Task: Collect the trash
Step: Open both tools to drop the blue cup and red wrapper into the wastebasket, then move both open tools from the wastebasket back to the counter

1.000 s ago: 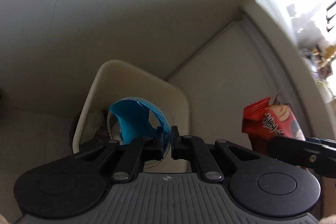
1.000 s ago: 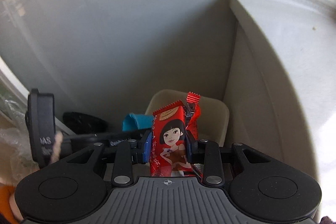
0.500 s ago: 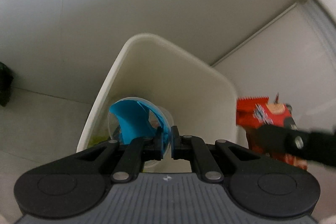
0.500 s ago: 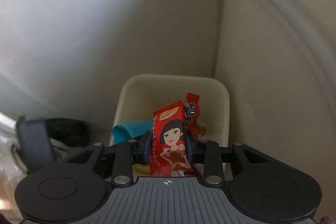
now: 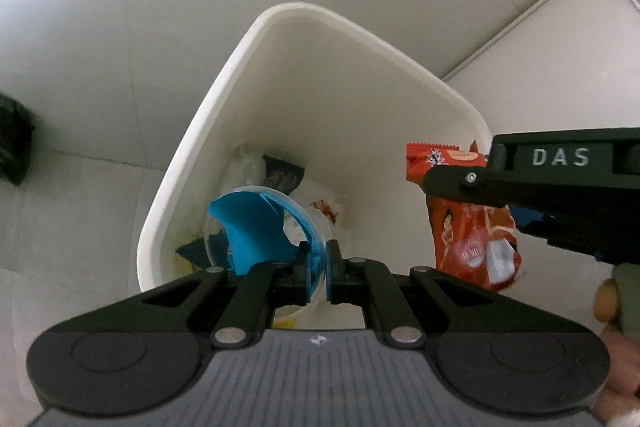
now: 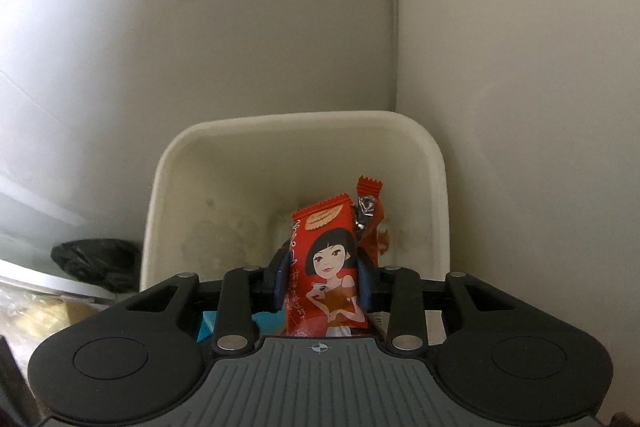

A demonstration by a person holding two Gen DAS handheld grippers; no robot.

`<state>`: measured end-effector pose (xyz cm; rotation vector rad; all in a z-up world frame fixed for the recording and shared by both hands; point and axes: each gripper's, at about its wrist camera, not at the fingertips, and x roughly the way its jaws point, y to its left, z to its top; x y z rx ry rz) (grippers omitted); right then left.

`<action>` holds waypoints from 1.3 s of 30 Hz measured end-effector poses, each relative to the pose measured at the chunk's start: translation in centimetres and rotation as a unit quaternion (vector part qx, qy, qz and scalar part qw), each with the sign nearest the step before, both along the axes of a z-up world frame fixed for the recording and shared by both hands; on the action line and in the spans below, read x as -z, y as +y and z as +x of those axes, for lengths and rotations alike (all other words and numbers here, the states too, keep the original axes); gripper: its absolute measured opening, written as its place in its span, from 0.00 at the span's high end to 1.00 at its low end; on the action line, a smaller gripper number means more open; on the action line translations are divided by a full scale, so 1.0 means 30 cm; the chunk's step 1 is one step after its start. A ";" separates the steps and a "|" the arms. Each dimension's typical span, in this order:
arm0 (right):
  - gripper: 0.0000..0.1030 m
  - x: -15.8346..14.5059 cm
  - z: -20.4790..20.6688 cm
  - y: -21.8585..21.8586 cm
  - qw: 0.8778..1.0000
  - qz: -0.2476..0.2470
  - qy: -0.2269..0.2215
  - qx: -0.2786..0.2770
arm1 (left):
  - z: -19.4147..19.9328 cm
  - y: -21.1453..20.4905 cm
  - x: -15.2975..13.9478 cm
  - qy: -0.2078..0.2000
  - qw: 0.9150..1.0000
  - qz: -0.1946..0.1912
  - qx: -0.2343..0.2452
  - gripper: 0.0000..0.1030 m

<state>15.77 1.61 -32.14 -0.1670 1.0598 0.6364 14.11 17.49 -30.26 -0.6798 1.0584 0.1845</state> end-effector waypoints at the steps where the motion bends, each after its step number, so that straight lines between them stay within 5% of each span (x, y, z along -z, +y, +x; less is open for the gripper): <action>1: 0.67 0.005 0.012 -0.004 1.000 0.000 -0.003 -0.002 | 0.005 -0.003 0.003 -0.002 1.000 0.000 -0.001 0.94; 12: 0.66 0.009 0.037 0.018 0.999 0.024 -0.019 -0.025 | -0.001 -0.008 0.014 0.001 1.000 -0.003 -0.005 0.94; 14: 0.55 -0.004 0.044 0.008 0.999 0.027 -0.018 -0.027 | -0.003 -0.006 0.015 0.002 1.000 -0.004 0.000 0.89; 16: 0.28 -0.007 0.054 0.004 0.999 0.036 -0.006 -0.024 | 0.011 -0.011 0.016 0.003 1.000 -0.003 0.001 0.78; 18: 0.21 -0.014 0.064 -0.004 0.999 0.048 0.011 -0.021 | 0.010 -0.012 0.017 0.000 1.000 -0.004 0.001 0.75; 25: 0.18 -0.007 0.069 0.001 0.998 0.045 0.022 -0.027 | -0.002 -0.014 0.018 -0.005 1.000 -0.012 0.001 0.52; 39: 0.14 -0.015 0.043 0.017 0.998 0.044 0.008 -0.033 | -0.011 -0.027 -0.004 -0.029 1.000 0.008 -0.004 0.27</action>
